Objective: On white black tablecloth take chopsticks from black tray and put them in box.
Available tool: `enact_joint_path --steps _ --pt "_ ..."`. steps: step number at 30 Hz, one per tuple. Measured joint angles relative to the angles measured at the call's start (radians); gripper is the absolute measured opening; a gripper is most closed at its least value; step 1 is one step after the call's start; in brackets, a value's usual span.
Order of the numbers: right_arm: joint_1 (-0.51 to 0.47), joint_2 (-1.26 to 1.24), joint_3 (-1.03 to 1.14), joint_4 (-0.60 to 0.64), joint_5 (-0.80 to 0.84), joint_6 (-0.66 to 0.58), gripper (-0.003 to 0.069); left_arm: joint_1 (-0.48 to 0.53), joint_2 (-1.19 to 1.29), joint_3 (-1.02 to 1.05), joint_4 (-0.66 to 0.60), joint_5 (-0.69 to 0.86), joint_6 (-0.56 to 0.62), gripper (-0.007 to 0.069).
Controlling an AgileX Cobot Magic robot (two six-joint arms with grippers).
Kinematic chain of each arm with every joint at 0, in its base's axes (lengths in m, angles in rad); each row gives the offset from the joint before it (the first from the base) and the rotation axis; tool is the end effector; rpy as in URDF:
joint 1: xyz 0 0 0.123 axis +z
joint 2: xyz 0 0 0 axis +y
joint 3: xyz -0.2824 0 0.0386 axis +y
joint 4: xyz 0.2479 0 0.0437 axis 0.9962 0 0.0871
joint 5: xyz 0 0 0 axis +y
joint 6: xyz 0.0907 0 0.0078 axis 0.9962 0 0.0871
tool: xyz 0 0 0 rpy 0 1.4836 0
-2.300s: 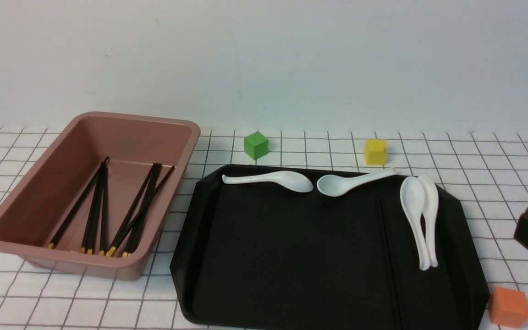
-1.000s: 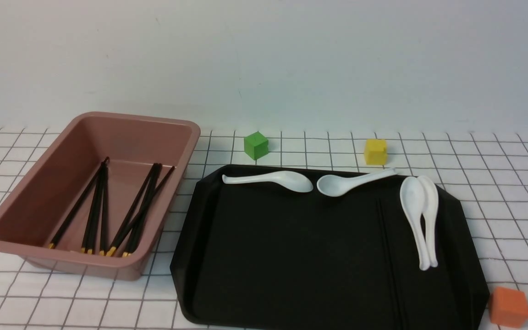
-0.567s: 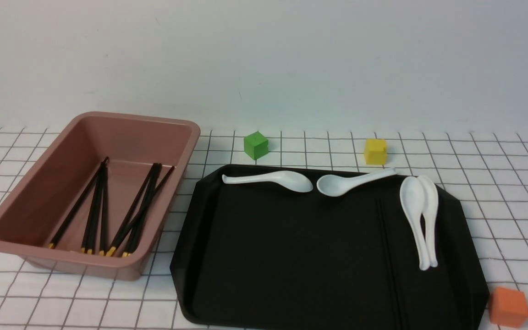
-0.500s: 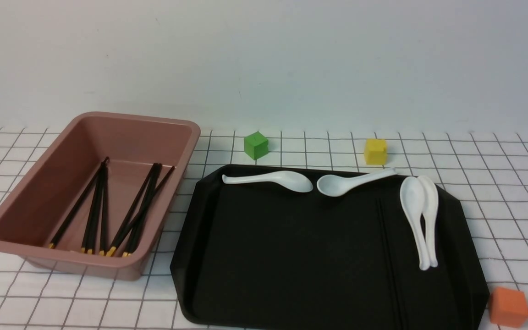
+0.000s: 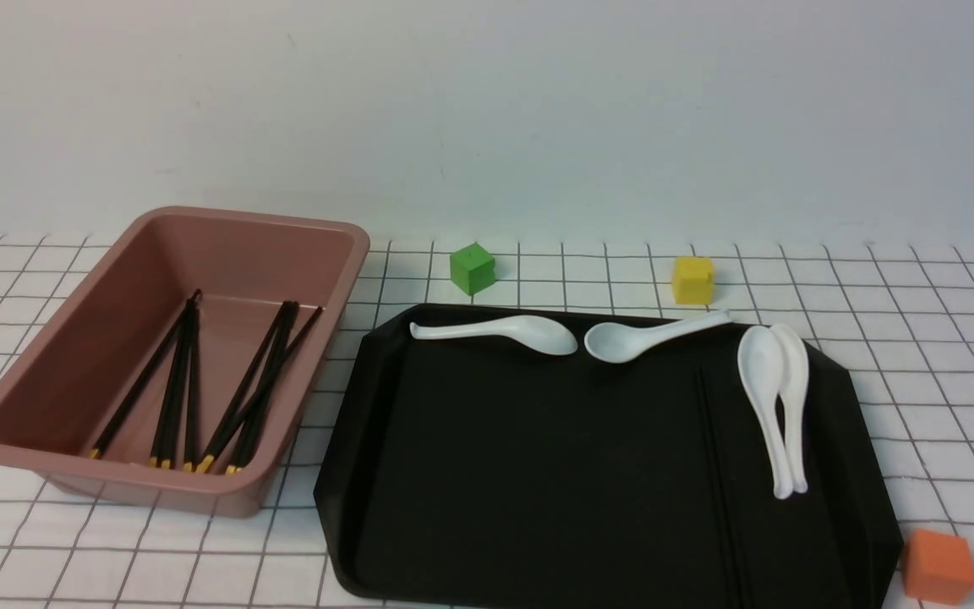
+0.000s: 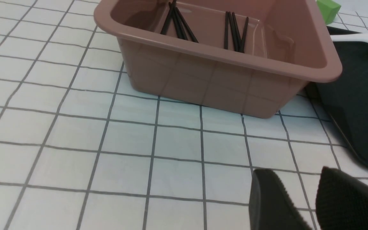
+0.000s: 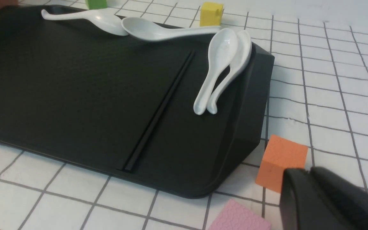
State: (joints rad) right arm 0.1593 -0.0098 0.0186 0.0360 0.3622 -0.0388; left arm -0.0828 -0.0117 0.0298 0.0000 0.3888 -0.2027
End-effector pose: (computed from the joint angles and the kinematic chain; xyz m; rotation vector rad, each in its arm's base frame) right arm 0.0520 0.0095 0.1748 -0.1613 1.8490 0.1190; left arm 0.0520 -0.0043 0.1688 -0.1135 1.8918 -0.1948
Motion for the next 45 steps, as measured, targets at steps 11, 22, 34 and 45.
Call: enact_joint_path --steps 11,22,34,45 --pt "0.0 0.0 0.0 0.0 0.001 0.0 0.0082 0.0 0.0 0.0 0.0 0.0 0.0 0.0238" --pt "0.0 0.0 0.0 -0.001 0.001 0.0 0.0095 0.0 0.0 0.0 0.0 0.0 0.0 0.0238" --pt "0.0 0.0 0.0 -0.004 0.003 0.0 0.0107 0.0 0.0 0.0 0.0 0.0 0.0 0.0238" --pt "0.0 0.0 0.0 -0.004 0.003 0.0 0.0118 0.0 0.0 0.0 0.0 0.0 0.001 0.0238"
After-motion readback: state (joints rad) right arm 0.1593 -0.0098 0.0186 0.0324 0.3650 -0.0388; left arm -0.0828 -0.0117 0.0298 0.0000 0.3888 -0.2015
